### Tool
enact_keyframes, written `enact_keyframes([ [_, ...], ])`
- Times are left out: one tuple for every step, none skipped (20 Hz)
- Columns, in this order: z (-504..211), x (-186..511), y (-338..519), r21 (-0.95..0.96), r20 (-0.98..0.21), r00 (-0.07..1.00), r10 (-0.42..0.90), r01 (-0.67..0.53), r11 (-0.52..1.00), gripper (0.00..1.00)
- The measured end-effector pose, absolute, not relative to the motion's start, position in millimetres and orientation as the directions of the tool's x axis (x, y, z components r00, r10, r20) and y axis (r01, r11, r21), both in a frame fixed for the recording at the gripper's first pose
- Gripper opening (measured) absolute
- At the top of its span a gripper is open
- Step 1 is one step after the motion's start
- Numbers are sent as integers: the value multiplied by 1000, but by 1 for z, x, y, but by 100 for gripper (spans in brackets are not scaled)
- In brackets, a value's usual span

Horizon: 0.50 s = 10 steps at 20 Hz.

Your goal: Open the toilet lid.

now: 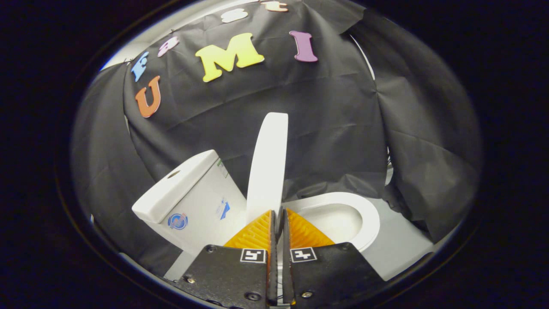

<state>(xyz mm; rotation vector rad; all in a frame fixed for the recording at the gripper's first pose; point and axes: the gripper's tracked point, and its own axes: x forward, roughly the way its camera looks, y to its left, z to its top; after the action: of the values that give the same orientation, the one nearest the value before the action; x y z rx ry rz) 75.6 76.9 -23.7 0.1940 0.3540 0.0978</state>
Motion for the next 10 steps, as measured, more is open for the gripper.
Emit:
enact_keyframes([
  [-22, 75, 80, 194, -332, 934, 129, -67, 979, 8],
  [-21, 75, 83, 185, -331, 935, 129, -70, 980, 8],
  [-20, 75, 86, 186, -329, 935, 131, -72, 980, 8],
  [-19, 74, 89, 183, -329, 935, 134, -76, 980, 9],
  [-18, 73, 92, 178, -329, 935, 135, -78, 981, 9],
  [-17, 74, 94, 172, -330, 935, 132, -79, 982, 9],
  [-17, 74, 97, 162, -329, 935, 130, -80, 984, 10],
  [-15, 73, 101, 153, -326, 936, 129, -82, 985, 10],
  [-14, 73, 105, 145, -324, 937, 129, -85, 986, 10],
  [-13, 73, 109, 134, -321, 938, 128, -89, 987, 10],
])
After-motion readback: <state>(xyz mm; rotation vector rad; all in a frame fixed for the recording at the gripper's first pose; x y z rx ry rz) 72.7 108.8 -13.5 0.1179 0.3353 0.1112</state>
